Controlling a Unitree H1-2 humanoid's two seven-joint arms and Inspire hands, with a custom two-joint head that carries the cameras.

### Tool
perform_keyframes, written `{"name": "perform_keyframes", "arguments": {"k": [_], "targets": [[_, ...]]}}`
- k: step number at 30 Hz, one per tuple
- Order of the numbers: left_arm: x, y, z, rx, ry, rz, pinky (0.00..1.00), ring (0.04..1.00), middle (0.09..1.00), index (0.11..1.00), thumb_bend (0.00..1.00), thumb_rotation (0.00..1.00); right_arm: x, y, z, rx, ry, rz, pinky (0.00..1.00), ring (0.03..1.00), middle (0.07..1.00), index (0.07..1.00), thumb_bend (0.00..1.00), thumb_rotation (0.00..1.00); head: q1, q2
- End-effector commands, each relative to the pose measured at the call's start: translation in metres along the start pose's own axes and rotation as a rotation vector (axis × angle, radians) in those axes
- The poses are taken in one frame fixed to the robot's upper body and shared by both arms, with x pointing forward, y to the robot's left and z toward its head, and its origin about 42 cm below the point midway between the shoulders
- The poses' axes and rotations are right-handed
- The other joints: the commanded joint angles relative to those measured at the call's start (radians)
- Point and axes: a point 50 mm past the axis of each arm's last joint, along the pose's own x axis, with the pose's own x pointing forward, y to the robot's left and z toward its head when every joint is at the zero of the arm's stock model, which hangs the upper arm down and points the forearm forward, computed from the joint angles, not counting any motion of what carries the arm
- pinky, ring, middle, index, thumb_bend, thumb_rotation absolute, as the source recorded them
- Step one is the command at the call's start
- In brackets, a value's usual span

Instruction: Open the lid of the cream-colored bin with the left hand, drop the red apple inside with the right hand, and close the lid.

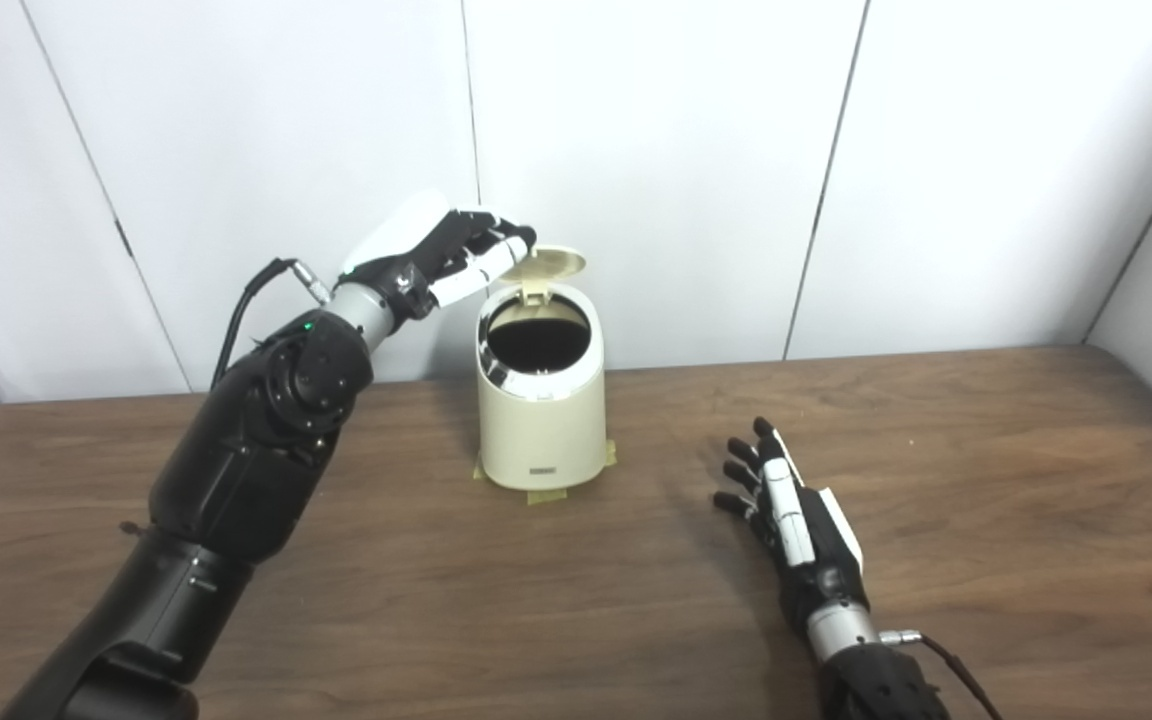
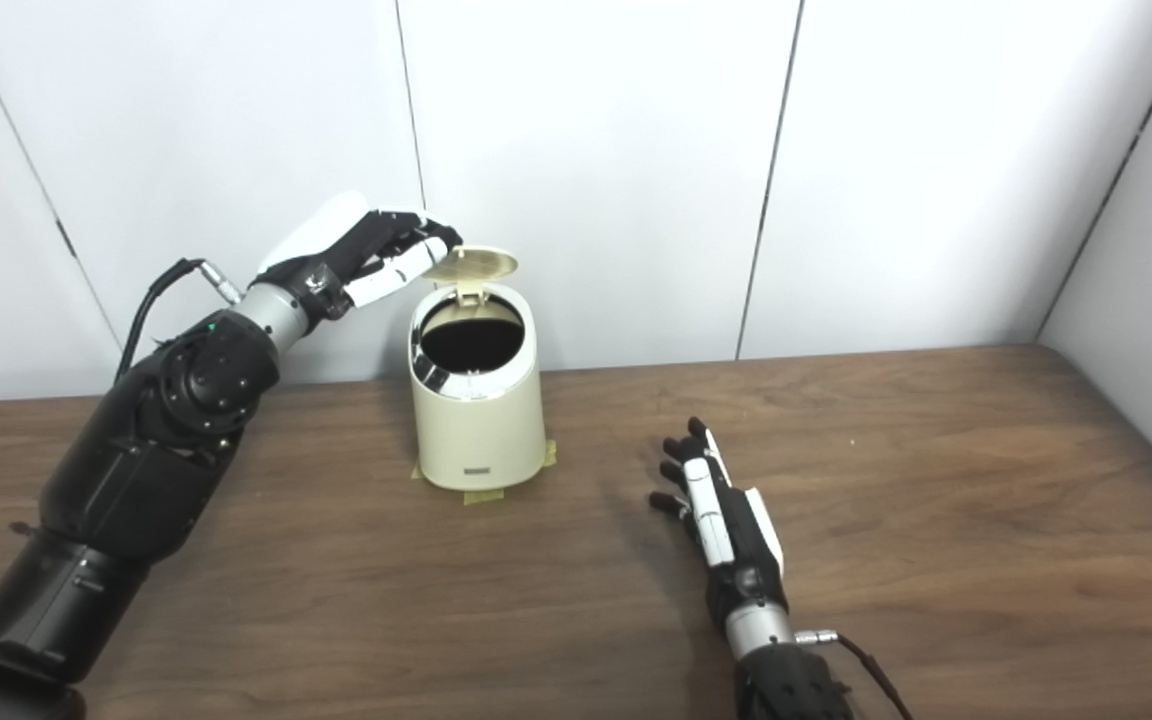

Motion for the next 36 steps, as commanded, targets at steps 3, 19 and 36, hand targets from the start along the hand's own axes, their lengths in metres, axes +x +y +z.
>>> {"name": "perform_keyframes", "arguments": {"k": [3, 19, 36], "targets": [[0.0, 0.026, 0.019, 0.083, -0.075, 0.064, 0.73, 0.757, 0.729, 0.765, 0.44, 1.0, 0.008, 0.003, 0.009, -0.01, -0.025, 0.011, 0.78, 0.9, 0.909, 0.985, 0.53, 1.0, -0.002, 0.006], [-0.008, -0.001, 0.015, 0.342, -0.071, -0.045, 1.0, 0.825, 0.766, 0.801, 0.48, 1.0, 0.004, -0.001, 0.012, -0.075, -0.01, 0.027, 0.76, 0.864, 0.842, 0.968, 0.47, 1.0, -0.003, 0.027], [-0.009, -0.017, 0.013, 0.462, -0.09, -0.093, 1.0, 0.831, 0.788, 0.788, 0.42, 1.0, 0.008, 0.003, 0.013, -0.097, -0.01, 0.022, 0.77, 0.845, 0.791, 0.96, 0.48, 1.0, -0.006, 0.036]]}}
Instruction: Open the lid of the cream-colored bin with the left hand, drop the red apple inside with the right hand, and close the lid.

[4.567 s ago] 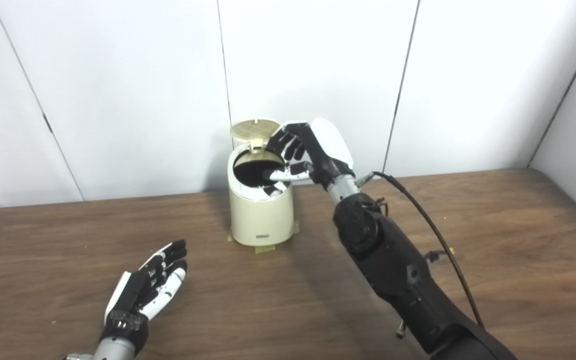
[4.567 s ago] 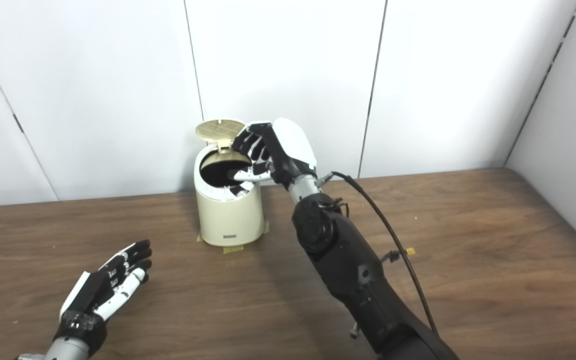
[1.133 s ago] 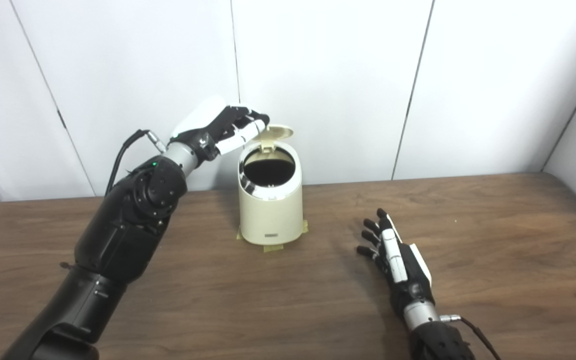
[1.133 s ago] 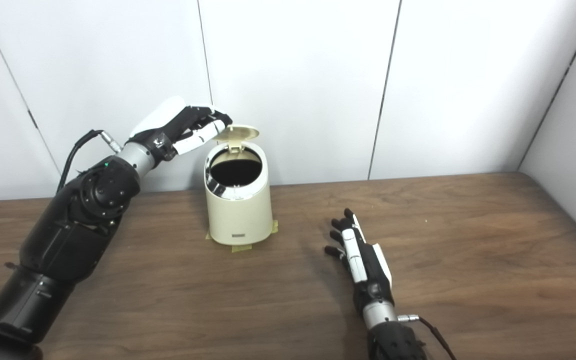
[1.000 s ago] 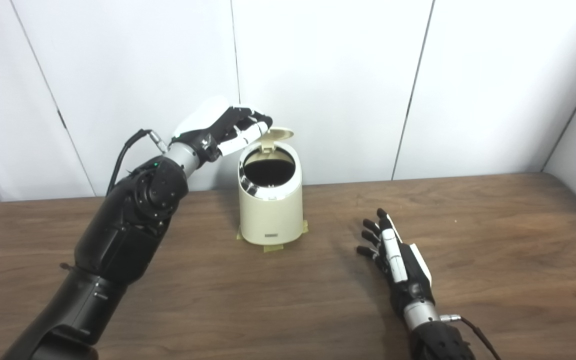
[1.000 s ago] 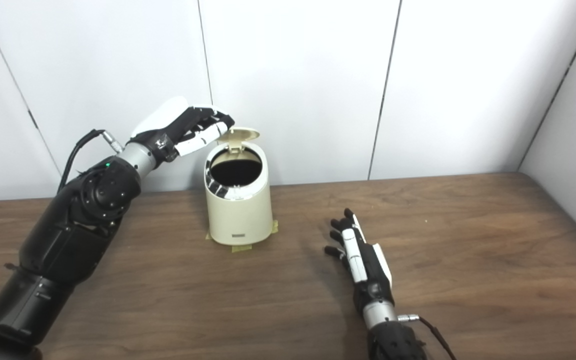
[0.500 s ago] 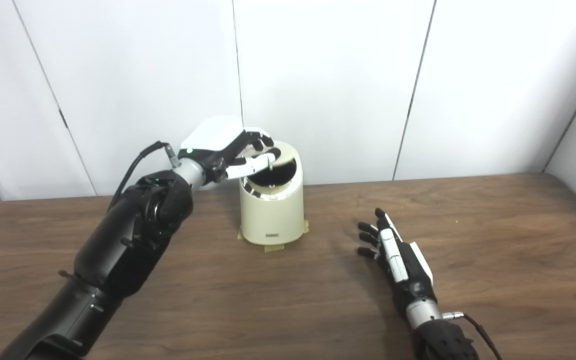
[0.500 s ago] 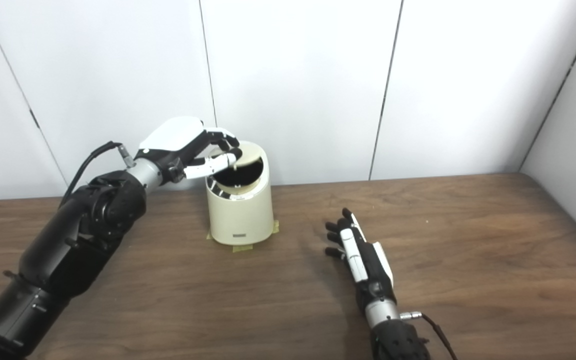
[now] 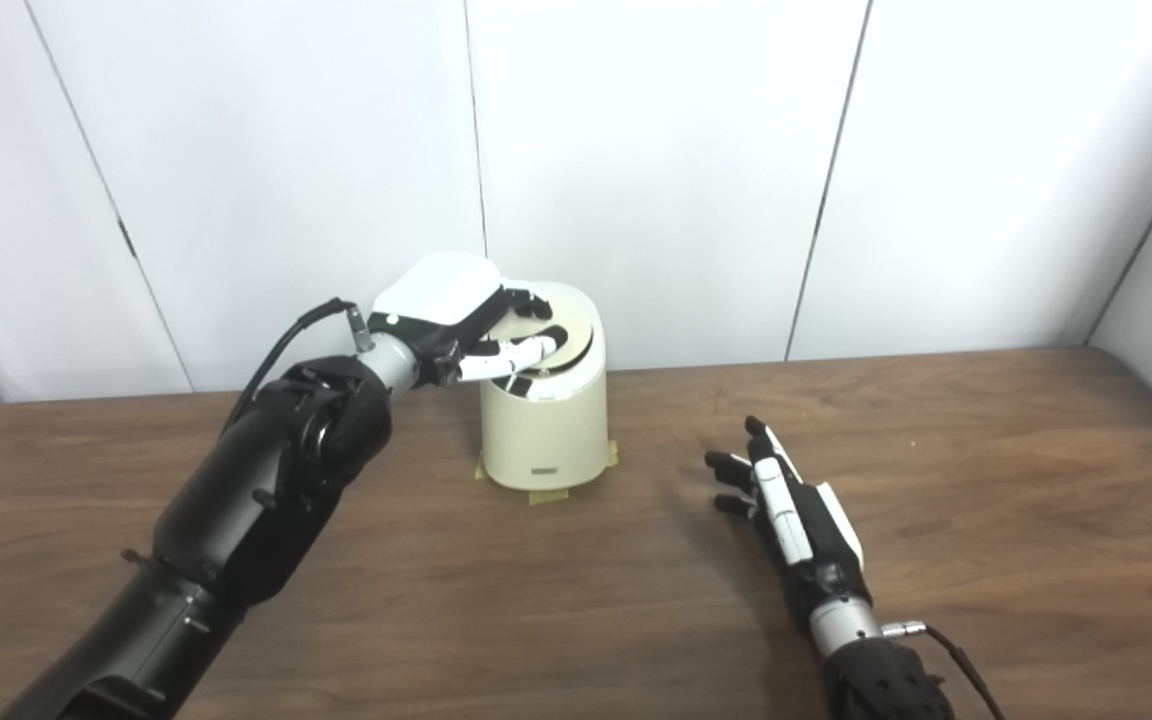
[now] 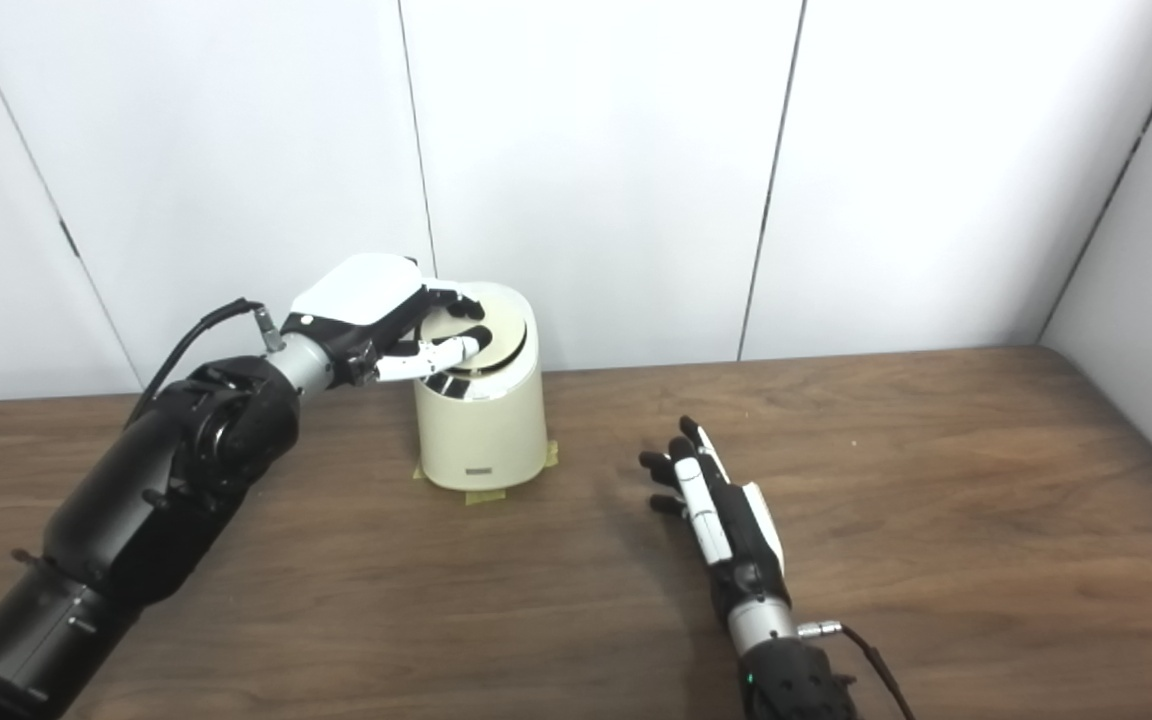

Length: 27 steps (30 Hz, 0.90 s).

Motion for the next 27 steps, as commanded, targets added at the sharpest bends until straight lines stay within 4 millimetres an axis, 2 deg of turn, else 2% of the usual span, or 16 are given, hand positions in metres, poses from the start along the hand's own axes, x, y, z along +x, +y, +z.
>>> {"name": "perform_keyframes", "arguments": {"k": [1, 10, 17, 27], "targets": [[-0.001, 0.021, 0.001, 0.069, -0.02, 0.043, 1.0, 0.832, 0.787, 0.787, 0.42, 0.99, 0.007, 0.004, 0.01, -0.009, -0.019, 0.012, 0.77, 0.846, 0.79, 0.96, 0.48, 1.0, 0.0, 0.001], [-0.007, 0.014, 0.015, 0.137, -0.04, 0.019, 1.0, 0.829, 0.773, 0.767, 0.44, 1.0, 0.005, 0.002, 0.011, -0.02, -0.019, 0.011, 0.76, 0.847, 0.789, 0.959, 0.47, 1.0, -0.004, 0.015], [-0.01, 0.008, 0.031, 0.242, -0.027, -0.025, 1.0, 0.841, 0.796, 0.781, 0.46, 1.0, 0.005, 0.001, 0.01, -0.017, -0.002, 0.004, 0.77, 0.845, 0.789, 0.958, 0.46, 1.0, -0.005, 0.023], [-0.007, -0.011, 0.028, 0.332, 0.048, -0.101, 1.0, 0.893, 0.85, 0.815, 0.49, 1.0, 0.005, 0.002, 0.011, -0.017, 0.001, 0.001, 0.76, 0.837, 0.776, 0.948, 0.47, 1.0, -0.008, 0.029]]}}
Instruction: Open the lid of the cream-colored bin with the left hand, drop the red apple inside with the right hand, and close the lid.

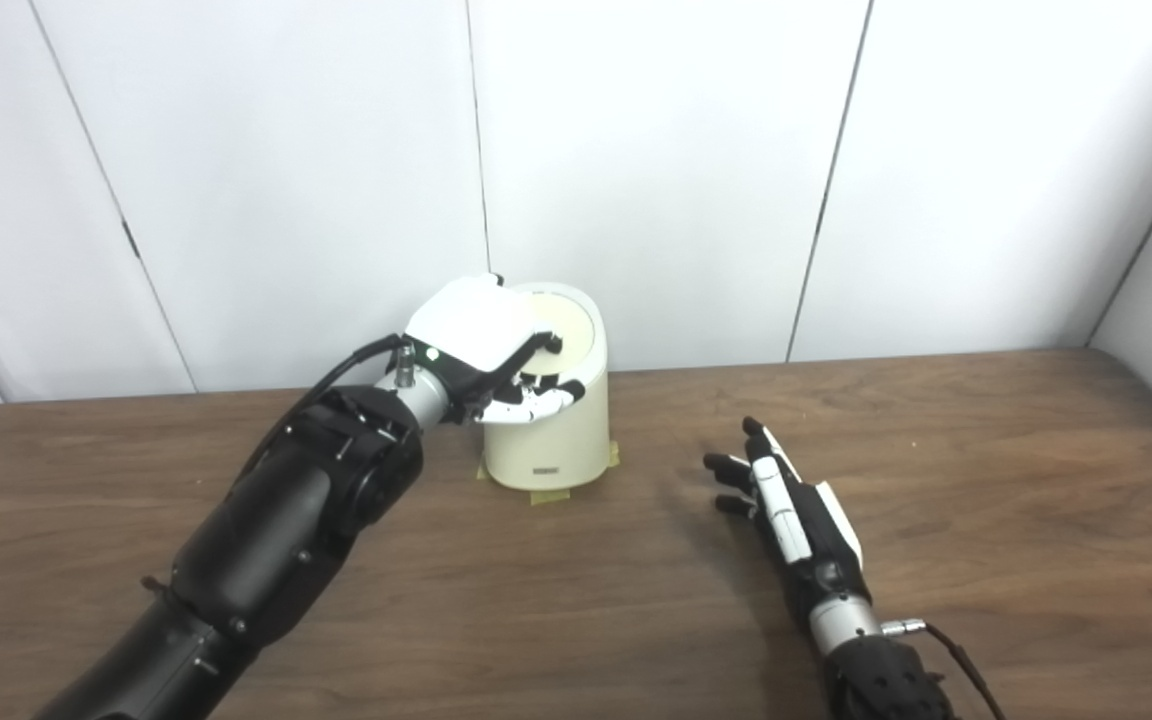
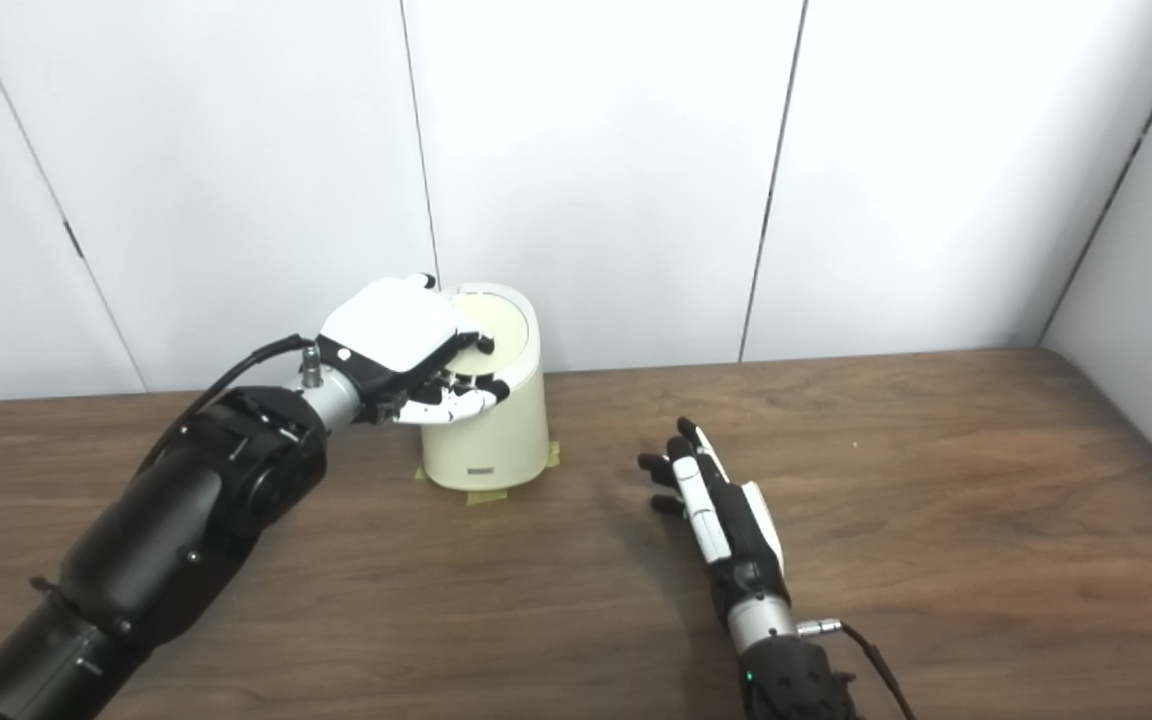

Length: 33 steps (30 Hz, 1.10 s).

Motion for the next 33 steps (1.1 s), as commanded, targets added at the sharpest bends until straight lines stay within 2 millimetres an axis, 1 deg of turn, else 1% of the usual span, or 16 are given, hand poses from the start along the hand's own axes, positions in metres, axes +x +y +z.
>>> {"name": "perform_keyframes", "arguments": {"k": [1, 9, 17, 20, 23, 26, 29, 33], "targets": [[0.006, -0.001, -0.005, 0.029, 0.025, -0.039, 1.0, 0.895, 0.851, 0.815, 0.49, 1.0, 0.004, 0.002, 0.011, -0.006, -0.026, 0.004, 0.76, 0.834, 0.775, 0.947, 0.47, 1.0, -0.001, 0.002], [0.008, -0.016, -0.01, 0.036, 0.042, -0.082, 1.0, 0.894, 0.845, 0.785, 0.49, 0.95, 0.002, 0.001, 0.012, -0.024, -0.028, 0.009, 0.76, 0.833, 0.777, 0.949, 0.47, 1.0, -0.002, 0.011], [0.007, -0.025, -0.011, 0.053, 0.048, -0.099, 1.0, 0.892, 0.837, 0.768, 0.48, 0.96, 0.002, 0.001, 0.013, -0.023, -0.027, 0.011, 0.76, 0.828, 0.772, 0.944, 0.47, 1.0, -0.003, 0.01], [0.005, -0.024, -0.012, 0.028, 0.048, -0.1, 1.0, 0.896, 0.84, 0.77, 0.48, 0.97, 0.002, 0.0, 0.012, -0.03, -0.03, 0.017, 0.75, 0.829, 0.777, 0.941, 0.46, 1.0, -0.001, 0.01], [0.002, -0.02, -0.013, 0.014, 0.045, -0.08, 1.0, 0.893, 0.84, 0.784, 0.49, 0.97, 0.002, 0.0, 0.013, -0.024, -0.031, 0.012, 0.75, 0.824, 0.77, 0.931, 0.47, 1.0, -0.001, 0.01], [0.0, -0.011, -0.014, 0.014, 0.038, -0.038, 1.0, 0.885, 0.837, 0.798, 0.48, 0.99, 0.002, 0.0, 0.013, -0.015, -0.027, 0.013, 0.75, 0.823, 0.763, 0.93, 0.48, 1.0, -0.004, 0.012], [-0.003, 0.001, -0.015, -0.037, 0.027, 0.031, 1.0, 0.871, 0.827, 0.795, 0.47, 1.0, 0.001, 0.0, 0.013, -0.023, -0.026, 0.012, 0.75, 0.818, 0.757, 0.93, 0.48, 1.0, -0.003, 0.014], [-0.011, 0.018, -0.016, -0.126, 0.021, 0.136, 0.96, 0.845, 0.808, 0.781, 0.45, 0.95, 0.001, -0.001, 0.013, -0.007, -0.029, 0.026, 0.72, 0.801, 0.751, 0.928, 0.47, 1.0, -0.006, 0.016]]}}
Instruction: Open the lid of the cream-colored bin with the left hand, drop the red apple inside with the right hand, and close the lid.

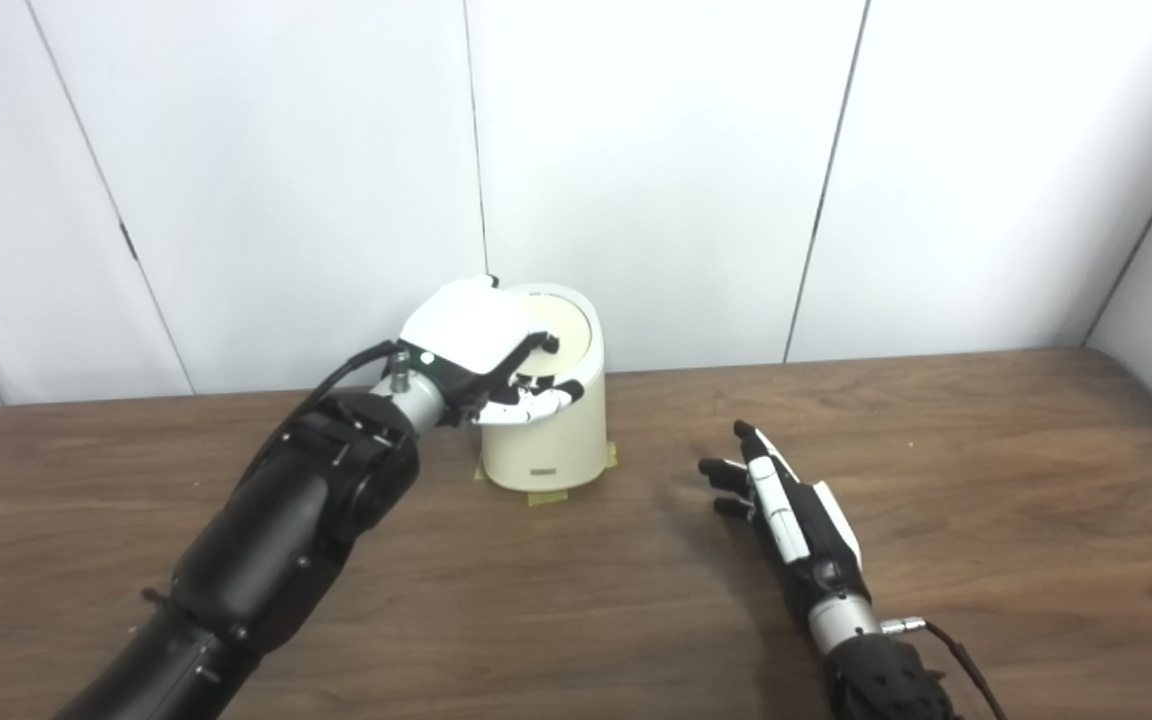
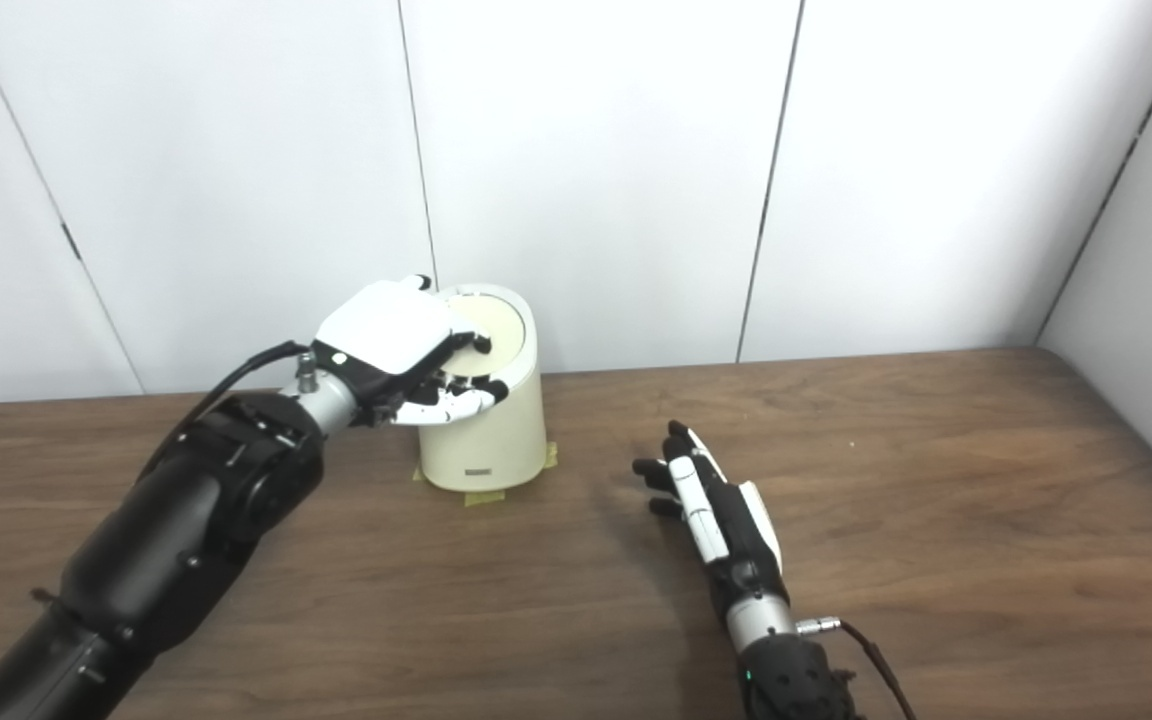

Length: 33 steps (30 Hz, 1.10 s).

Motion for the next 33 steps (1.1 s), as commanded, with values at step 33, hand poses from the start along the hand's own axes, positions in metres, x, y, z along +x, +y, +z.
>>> {"name": "perform_keyframes", "arguments": {"k": [33], "targets": [[-0.072, -0.005, -0.042, -0.44, 0.2, 0.387, 0.78, 0.856, 0.852, 0.842, 0.36, 0.68, 0.002, -0.002, 0.014, 0.048, -0.054, 0.006, 0.65, 0.727, 0.694, 0.832, 0.46, 1.0, 0.002, -0.007]]}}
